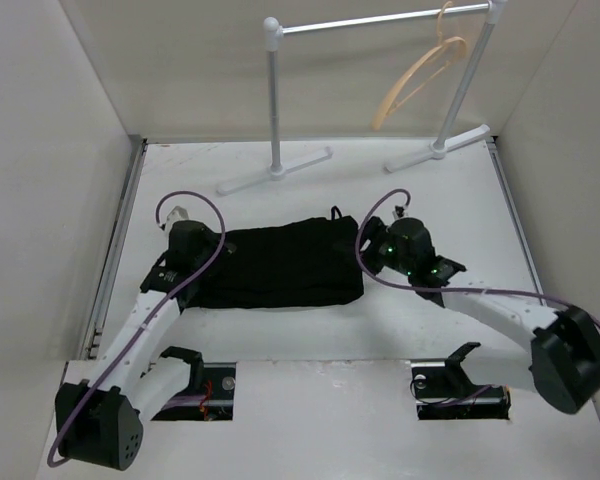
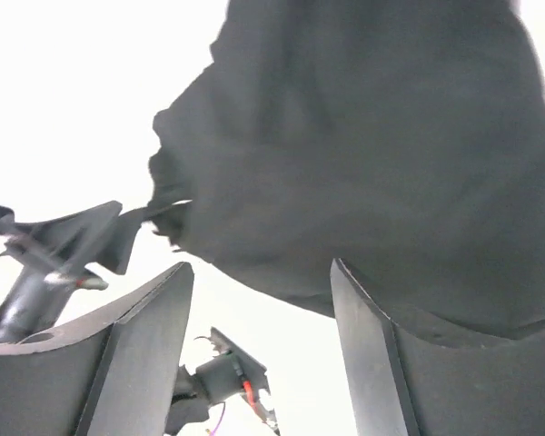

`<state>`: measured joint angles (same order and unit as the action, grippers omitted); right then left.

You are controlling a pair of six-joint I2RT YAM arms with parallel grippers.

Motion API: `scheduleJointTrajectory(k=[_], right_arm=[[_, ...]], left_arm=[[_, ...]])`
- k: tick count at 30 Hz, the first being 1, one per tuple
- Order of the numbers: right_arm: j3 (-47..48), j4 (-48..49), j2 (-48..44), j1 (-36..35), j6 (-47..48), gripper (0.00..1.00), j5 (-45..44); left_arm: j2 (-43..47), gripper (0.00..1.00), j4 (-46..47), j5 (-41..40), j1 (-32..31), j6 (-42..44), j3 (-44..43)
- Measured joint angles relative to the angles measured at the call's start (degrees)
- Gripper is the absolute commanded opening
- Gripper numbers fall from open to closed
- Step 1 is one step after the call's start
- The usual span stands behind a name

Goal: Place the trousers on the hanger
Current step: Pick up the hanger from the clothesline.

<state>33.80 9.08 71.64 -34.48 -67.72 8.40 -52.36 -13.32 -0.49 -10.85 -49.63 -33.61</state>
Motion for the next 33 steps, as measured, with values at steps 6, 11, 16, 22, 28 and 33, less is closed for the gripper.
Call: scheduleJointTrajectory(k=[6, 11, 16, 22, 28, 33], right_arm=[[12.1, -12.7, -9.8, 4.7, 8.3, 0.11, -0.8], [31.3, -20.3, -5.5, 14.8, 16.0, 0.17, 0.0], [50.0, -22.7, 3.6, 22.3, 20.5, 0.49, 0.7], [67.3, -24.3, 18.0, 27.2, 22.9, 0.63, 3.6], [76.0, -26.6, 28.4, 28.4, 23.4, 0.57, 7.6], [77.8, -26.8, 31.2, 28.4, 23.3, 0.44, 10.7]], left_arm=[[-0.7, 0.06, 0.0, -0.7, -10.0, 0.2, -2.3], [-4.7, 0.07, -0.3, -2.8, -20.2, 0.3, -3.6], [-6.6, 0.15, -0.2, -4.3, -25.0, 0.3, -4.9], [-6.8, 0.21, -0.2, -4.5, -26.5, 0.3, -5.0], [-6.8, 0.21, -0.3, -4.6, -26.9, 0.2, -5.0], [-6.8, 0.22, -0.2, -5.0, -27.1, -0.2, -4.9]])
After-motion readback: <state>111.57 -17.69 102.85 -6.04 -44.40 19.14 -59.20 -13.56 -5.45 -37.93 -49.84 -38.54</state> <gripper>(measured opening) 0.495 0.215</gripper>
